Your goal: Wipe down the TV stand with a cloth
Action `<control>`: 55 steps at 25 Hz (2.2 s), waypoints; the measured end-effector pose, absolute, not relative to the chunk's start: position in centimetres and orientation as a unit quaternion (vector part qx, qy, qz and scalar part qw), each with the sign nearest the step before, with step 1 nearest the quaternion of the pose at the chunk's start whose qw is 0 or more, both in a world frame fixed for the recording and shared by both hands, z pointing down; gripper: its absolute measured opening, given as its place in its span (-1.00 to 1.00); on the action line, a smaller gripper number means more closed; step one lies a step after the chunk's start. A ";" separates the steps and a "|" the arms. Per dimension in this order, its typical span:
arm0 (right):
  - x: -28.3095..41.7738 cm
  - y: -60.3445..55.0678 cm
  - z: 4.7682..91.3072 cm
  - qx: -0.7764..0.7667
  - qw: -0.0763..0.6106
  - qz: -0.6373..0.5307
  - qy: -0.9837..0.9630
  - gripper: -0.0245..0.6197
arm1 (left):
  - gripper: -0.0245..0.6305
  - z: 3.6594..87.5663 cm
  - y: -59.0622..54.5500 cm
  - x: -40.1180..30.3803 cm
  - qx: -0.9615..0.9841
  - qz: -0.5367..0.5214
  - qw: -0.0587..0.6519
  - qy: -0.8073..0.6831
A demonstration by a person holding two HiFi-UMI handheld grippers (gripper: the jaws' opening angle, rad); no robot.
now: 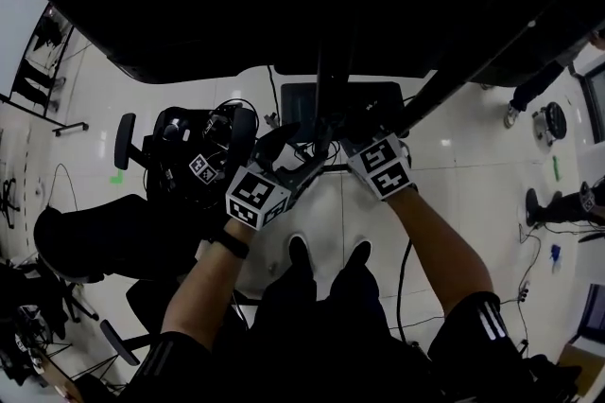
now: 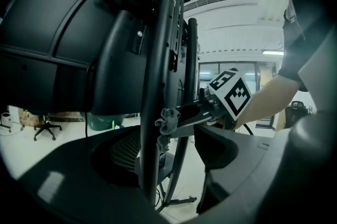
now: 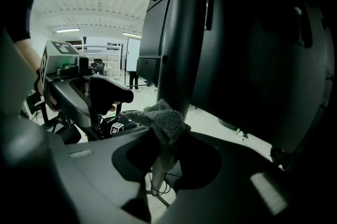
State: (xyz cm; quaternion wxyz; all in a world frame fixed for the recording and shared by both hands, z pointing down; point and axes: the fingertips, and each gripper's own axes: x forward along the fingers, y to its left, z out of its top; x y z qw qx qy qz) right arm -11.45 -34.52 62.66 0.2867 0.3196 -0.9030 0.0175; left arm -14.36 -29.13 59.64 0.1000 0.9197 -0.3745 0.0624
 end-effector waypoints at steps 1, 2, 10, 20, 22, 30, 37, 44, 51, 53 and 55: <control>-11.4 -34.5 63.7 0.320 0.287 0.024 -0.903 -0.65 | 0.12 60.6 -29.2 -14.4 0.919 0.065 0.105 -0.374; -11.3 -34.5 64.8 0.321 0.287 0.029 -0.902 -0.65 | 0.12 61.4 -29.2 -14.3 0.919 0.067 0.109 -0.374; -11.1 -34.4 73.1 0.327 0.285 0.081 -0.897 -0.66 | 0.12 69.3 -30.1 -14.4 0.913 0.074 0.149 -0.372; -10.6 -34.4 84.7 0.323 0.312 0.122 -0.885 -0.67 | 0.13 80.5 -30.9 -13.0 0.907 0.126 0.175 -0.361; -10.6 -34.6 86.7 0.324 0.316 0.132 -0.882 -0.67 | 0.13 82.4 -31.4 -13.0 0.902 0.128 0.184 -0.368; -10.7 -34.7 94.8 0.325 0.348 0.141 -0.868 -0.67 | 0.13 90.0 -31.3 -13.5 0.884 0.147 0.227 -0.381; -10.2 -34.5 97.4 0.322 0.342 0.177 -0.865 -0.68 | 0.13 92.0 -30.4 -13.2 0.880 0.166 0.234 -0.379; -8.1 -31.7 88.6 0.338 0.271 0.188 -0.881 -0.70 | 0.15 84.6 -27.7 -10.9 0.902 0.140 0.200 -0.355; -6.8 -28.9 72.6 0.335 0.179 0.122 -0.917 -0.71 | 0.14 70.0 -25.4 -7.2 0.926 0.085 0.117 -0.350; -5.9 -28.8 68.0 0.338 0.153 0.099 -0.923 -0.71 | 0.15 66.2 -25.0 -6.4 0.930 0.076 0.093 -0.347; -5.0 -28.7 63.7 0.340 0.134 0.079 -0.927 -0.71 | 0.15 62.4 -24.7 -5.6 0.935 0.068 0.067 -0.341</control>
